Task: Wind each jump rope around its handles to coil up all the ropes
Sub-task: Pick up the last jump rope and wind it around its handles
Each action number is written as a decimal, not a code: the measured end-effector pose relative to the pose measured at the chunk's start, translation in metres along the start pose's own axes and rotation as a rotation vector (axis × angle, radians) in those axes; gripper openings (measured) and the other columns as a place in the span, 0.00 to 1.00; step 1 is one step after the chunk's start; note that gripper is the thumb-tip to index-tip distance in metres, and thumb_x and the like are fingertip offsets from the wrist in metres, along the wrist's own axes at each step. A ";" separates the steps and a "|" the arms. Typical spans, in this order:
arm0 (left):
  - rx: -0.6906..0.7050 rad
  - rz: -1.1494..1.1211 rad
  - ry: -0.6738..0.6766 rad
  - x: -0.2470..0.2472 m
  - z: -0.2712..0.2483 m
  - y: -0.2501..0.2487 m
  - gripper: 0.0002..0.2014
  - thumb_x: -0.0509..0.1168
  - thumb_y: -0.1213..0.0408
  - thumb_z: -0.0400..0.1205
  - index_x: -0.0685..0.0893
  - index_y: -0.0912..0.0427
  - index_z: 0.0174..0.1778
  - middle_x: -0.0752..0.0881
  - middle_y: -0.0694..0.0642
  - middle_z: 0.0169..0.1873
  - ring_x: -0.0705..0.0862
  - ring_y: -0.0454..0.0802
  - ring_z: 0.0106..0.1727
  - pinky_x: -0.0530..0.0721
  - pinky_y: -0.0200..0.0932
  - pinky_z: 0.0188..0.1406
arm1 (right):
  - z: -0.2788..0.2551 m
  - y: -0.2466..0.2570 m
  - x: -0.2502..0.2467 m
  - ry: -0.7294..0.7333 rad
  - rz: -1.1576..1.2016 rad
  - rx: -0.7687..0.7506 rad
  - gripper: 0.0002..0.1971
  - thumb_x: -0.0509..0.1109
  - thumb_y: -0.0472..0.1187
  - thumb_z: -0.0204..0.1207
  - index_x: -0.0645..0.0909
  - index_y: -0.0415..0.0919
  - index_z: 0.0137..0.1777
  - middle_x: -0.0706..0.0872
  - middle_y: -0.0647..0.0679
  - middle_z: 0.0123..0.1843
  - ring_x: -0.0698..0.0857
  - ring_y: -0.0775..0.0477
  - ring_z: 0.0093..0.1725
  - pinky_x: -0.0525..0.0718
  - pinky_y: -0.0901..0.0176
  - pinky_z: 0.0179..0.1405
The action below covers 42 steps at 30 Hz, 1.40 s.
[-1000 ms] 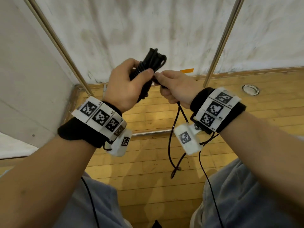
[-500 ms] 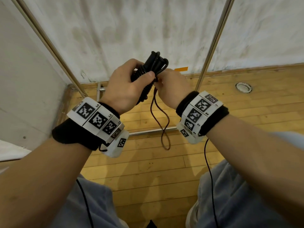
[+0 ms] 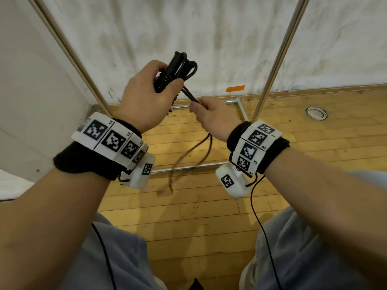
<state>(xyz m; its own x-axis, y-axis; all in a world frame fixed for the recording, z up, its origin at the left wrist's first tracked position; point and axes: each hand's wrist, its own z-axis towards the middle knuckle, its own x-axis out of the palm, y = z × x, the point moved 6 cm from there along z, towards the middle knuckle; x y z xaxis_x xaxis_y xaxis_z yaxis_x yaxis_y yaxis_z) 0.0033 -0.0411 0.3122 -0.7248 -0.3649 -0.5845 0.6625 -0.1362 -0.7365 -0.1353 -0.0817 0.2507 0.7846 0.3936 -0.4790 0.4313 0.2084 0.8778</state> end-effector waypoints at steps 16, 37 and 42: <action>-0.103 0.218 0.048 0.011 0.003 0.043 0.17 0.65 0.49 0.81 0.79 0.52 0.63 0.85 0.48 0.41 0.84 0.43 0.32 0.76 0.37 0.29 | -0.016 0.024 0.000 0.015 -0.575 -0.211 0.18 0.57 0.50 0.84 0.72 0.46 0.32 0.74 0.53 0.27 0.72 0.55 0.27 0.61 0.61 0.24; -0.135 0.453 0.456 0.050 -0.009 0.043 0.16 0.66 0.48 0.80 0.77 0.51 0.59 0.85 0.51 0.45 0.84 0.50 0.40 0.84 0.49 0.41 | -0.022 0.031 -0.027 0.118 -0.704 -0.232 0.06 0.63 0.47 0.82 0.76 0.49 0.44 0.71 0.58 0.33 0.73 0.59 0.30 0.62 0.66 0.25; -0.025 0.412 0.677 0.065 -0.026 0.027 0.12 0.67 0.49 0.80 0.81 0.49 0.56 0.85 0.48 0.40 0.84 0.46 0.38 0.85 0.52 0.42 | -0.019 0.029 -0.031 0.074 -0.664 -0.286 0.11 0.60 0.47 0.83 0.80 0.43 0.44 0.74 0.57 0.32 0.73 0.58 0.30 0.64 0.65 0.26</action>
<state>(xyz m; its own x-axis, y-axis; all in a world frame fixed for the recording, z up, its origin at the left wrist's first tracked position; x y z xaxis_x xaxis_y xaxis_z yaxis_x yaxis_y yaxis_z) -0.0309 -0.0447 0.2455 -0.3848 0.2591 -0.8859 0.9039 -0.0883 -0.4185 -0.1559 -0.0706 0.2913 0.3611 0.1603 -0.9186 0.6648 0.6466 0.3742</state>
